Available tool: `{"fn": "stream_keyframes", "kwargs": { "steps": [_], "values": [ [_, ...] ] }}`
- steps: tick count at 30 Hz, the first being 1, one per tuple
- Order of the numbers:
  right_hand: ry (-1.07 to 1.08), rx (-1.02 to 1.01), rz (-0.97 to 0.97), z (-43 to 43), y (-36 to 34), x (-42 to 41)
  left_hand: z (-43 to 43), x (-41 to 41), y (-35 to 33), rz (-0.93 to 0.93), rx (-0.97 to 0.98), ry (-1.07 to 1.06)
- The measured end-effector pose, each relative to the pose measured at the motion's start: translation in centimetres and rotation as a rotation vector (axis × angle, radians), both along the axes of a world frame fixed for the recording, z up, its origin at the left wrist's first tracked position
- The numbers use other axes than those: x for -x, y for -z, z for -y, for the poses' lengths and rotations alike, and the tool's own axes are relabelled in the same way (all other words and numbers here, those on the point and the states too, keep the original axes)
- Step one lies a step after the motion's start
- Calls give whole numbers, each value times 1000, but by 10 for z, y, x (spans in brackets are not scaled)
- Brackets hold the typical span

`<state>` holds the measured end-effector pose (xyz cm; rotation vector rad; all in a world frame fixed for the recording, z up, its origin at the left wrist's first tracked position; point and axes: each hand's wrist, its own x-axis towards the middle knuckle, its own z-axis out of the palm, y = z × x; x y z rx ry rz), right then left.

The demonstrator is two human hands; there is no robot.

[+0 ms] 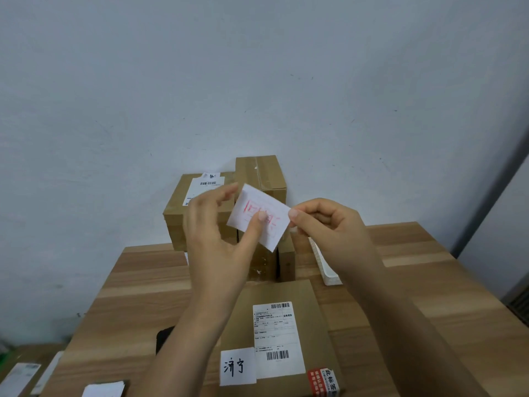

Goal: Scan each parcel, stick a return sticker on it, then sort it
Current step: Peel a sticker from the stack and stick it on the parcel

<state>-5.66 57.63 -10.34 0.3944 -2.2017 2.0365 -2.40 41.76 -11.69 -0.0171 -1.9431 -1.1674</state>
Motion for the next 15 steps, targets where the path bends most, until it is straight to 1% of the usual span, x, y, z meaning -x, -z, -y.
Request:
{"fn": "stream_keyframes", "kwargs": {
  "steps": [3,5,7,11,15],
  "values": [
    [-66,82,-6,0,-2,-5,-5,-4,1,-37,153,59],
    [-123,118,-9,1,-4,-7,-10,-5,4,-34,189,105],
    [-182,162,4,2,-6,-8,-12,-6,5,-32,168,143],
    [-272,218,20,2,-9,-10,-16,-11,-1,-36,41,252],
    [-272,188,29,5,-10,-8,-17,-11,-6,-47,0,280]
  ]
}}
